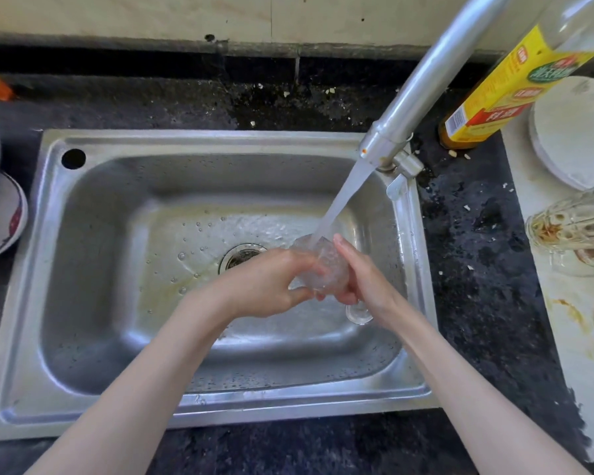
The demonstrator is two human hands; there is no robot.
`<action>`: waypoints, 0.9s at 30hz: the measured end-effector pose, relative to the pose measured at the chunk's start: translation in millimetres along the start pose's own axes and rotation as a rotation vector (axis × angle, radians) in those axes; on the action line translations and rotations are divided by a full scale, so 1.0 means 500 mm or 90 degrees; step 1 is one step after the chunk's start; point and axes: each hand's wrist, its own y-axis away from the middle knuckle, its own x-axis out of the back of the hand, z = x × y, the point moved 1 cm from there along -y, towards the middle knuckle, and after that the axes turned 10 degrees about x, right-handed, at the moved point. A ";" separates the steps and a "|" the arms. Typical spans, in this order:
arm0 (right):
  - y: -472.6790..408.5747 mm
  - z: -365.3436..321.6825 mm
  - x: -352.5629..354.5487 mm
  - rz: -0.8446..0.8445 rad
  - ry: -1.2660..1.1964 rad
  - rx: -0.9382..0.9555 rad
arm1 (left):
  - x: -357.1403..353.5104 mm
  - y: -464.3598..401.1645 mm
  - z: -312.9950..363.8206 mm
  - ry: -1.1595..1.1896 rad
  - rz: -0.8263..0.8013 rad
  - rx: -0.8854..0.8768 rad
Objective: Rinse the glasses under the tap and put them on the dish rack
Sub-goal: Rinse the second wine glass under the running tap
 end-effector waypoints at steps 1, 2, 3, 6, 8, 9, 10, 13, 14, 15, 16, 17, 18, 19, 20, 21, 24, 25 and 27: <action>-0.002 -0.001 -0.001 -0.015 0.004 -0.004 | 0.003 -0.003 0.004 0.018 -0.036 0.009; -0.004 0.001 0.000 -0.024 0.007 -0.001 | 0.004 -0.004 0.006 0.038 -0.058 0.026; -0.004 0.000 0.000 -0.025 0.010 0.006 | 0.006 -0.006 0.007 0.052 -0.054 0.048; 0.001 0.006 -0.004 -0.003 0.049 0.042 | 0.003 -0.009 -0.002 0.105 0.061 0.101; 0.005 0.011 -0.009 0.014 0.079 0.069 | -0.005 -0.009 -0.006 0.138 0.136 0.115; 0.005 0.011 -0.012 0.023 0.090 0.070 | -0.009 -0.007 -0.005 0.150 0.155 0.115; 0.003 0.013 -0.011 0.030 0.097 0.070 | -0.010 -0.004 0.000 0.158 0.158 0.103; -0.010 0.003 -0.015 0.014 0.064 0.045 | -0.002 0.002 0.008 0.127 0.064 0.033; -0.016 0.002 -0.015 -0.007 0.060 0.037 | 0.002 0.001 0.004 0.092 0.025 0.023; -0.019 0.000 -0.015 -0.026 0.052 0.032 | 0.005 -0.001 -0.001 0.055 0.009 0.033; -0.022 0.002 -0.015 -0.039 0.045 0.037 | 0.008 -0.002 -0.006 0.028 0.018 0.056; -0.021 0.001 -0.018 -0.045 0.032 0.046 | 0.009 -0.004 -0.010 0.016 0.054 0.076; -0.020 0.002 -0.019 -0.041 0.031 0.056 | 0.008 -0.005 -0.008 0.017 0.099 0.086; -0.018 -0.002 -0.022 -0.028 0.030 0.066 | 0.005 -0.006 -0.005 0.038 0.144 0.088; -0.016 -0.001 -0.024 -0.008 0.030 0.079 | 0.000 -0.005 -0.001 0.076 0.180 0.086; -0.016 0.002 -0.027 0.013 0.019 0.091 | -0.006 -0.005 -0.002 0.108 0.206 0.075; -0.018 0.009 -0.028 0.039 -0.033 0.091 | -0.007 -0.003 0.000 0.033 0.140 0.004; -0.019 0.006 -0.027 0.032 -0.051 0.086 | -0.005 -0.003 -0.003 -0.012 0.085 -0.002; -0.021 0.000 -0.026 -0.011 -0.066 0.077 | 0.000 -0.003 -0.010 -0.053 0.008 -0.003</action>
